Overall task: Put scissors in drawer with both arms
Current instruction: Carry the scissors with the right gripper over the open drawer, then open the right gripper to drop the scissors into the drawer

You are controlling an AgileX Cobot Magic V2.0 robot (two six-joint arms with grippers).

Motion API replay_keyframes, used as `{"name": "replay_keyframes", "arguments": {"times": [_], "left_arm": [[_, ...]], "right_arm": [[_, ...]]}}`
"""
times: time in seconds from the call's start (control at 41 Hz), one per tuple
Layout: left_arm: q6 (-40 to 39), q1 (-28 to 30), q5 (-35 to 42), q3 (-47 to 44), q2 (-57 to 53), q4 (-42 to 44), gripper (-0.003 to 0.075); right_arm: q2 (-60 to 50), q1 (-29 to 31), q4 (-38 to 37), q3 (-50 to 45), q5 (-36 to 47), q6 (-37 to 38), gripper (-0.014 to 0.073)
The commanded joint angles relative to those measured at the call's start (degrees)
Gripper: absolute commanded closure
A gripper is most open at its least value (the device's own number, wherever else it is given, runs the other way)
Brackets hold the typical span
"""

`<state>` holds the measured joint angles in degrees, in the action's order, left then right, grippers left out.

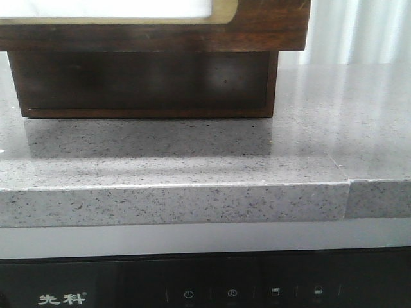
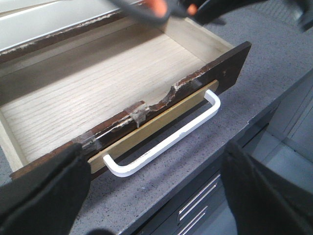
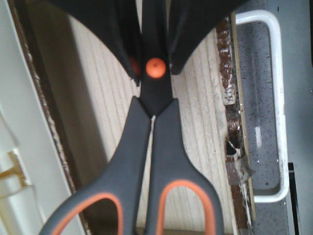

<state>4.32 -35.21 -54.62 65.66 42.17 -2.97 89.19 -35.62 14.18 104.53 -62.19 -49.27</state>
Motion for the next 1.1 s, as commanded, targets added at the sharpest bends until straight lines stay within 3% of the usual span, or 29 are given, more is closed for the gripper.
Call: {"name": "replay_keyframes", "arguments": {"times": [0.0, 0.439, 0.487, 0.731, 0.975, 1.072], "left_arm": [[-0.1, -0.5, 4.1, 1.7, 0.2, -0.1, 0.0176], [-0.1, -0.5, 4.1, 1.7, 0.2, -0.1, 0.0176], [-0.1, -0.5, 4.1, 1.7, 0.2, -0.1, 0.0176], [-0.1, -0.5, 4.1, 1.7, 0.2, -0.1, 0.0176], [-0.1, -0.5, 4.1, 1.7, 0.2, -0.1, 0.0176], [-0.1, -0.5, 4.1, 1.7, 0.2, -0.1, 0.0176]], "right_arm": [[0.3, -0.1, 0.9, 1.7, 5.3, -2.2, 0.0528], [7.9, -0.1, -6.3, 1.7, 8.3, -5.3, 0.0520], [8.0, -0.1, -6.5, 1.7, 8.3, -5.3, 0.0499], [8.3, -0.1, -6.7, 1.7, 8.4, -5.3, 0.0235], [6.4, -0.1, -6.7, 1.7, 8.4, -1.8, 0.0223], [4.4, -0.1, -6.1, 1.7, 8.4, 3.2, 0.0223]]}}
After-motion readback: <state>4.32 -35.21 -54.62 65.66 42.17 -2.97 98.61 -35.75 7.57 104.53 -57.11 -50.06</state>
